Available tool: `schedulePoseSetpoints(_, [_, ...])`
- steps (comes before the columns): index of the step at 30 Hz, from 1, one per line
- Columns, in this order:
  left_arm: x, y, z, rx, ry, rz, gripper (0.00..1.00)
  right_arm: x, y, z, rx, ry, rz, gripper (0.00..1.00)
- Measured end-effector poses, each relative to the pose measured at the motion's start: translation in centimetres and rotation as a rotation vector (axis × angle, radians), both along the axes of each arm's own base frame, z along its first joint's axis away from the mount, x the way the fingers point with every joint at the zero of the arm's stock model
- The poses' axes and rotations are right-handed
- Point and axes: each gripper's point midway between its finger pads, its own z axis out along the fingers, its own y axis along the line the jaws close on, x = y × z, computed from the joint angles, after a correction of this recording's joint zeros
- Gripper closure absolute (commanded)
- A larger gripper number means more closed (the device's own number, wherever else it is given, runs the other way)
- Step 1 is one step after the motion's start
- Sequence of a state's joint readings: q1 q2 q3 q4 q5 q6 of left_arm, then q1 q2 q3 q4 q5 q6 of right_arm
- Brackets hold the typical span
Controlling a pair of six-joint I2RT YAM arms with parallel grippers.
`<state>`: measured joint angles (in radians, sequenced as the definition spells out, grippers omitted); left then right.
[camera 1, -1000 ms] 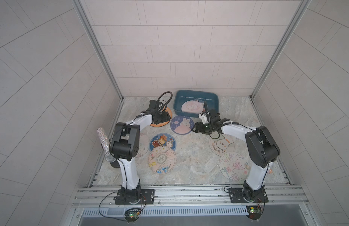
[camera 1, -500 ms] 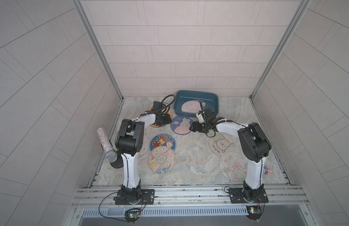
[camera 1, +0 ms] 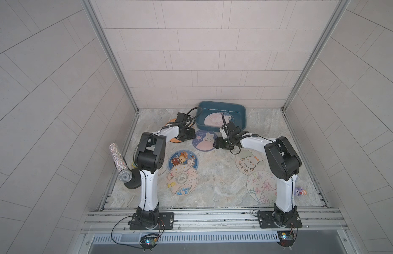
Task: Put the coasters into the storage box
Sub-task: Pick up the coaster from the center of the board.
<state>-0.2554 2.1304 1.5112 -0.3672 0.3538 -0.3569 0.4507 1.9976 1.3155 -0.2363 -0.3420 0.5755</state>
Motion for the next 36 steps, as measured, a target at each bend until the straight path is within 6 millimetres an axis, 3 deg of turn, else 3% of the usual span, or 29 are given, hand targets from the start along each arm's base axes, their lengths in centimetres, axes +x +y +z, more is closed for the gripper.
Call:
schedulePoseSetpoints(9, [0.1,-1.7,-0.3,0.013,-0.004,-0.046,0.42,0.4,0.0,-0.1,-0.008,-0.004,-0.005,0.3])
schedulePoseSetpoints(23, [0.3,-2.0,-0.4,-0.002,0.001,-0.054,0.48,1.3,1.5,-0.2,0.002,-0.02,0.012,0.34])
schedulePoseSetpoints(28, [0.3,-2.2,-0.5,-0.008,0.0,-0.063,0.57,1.7,1.9,-0.2,0.009,-0.028,0.015,0.35])
schedulePoseSetpoints(36, [0.1,-2.4,-0.9,-0.02,0.012,-0.07,0.83,1.7,2.0,-0.1,0.014,-0.031,0.014,0.35])
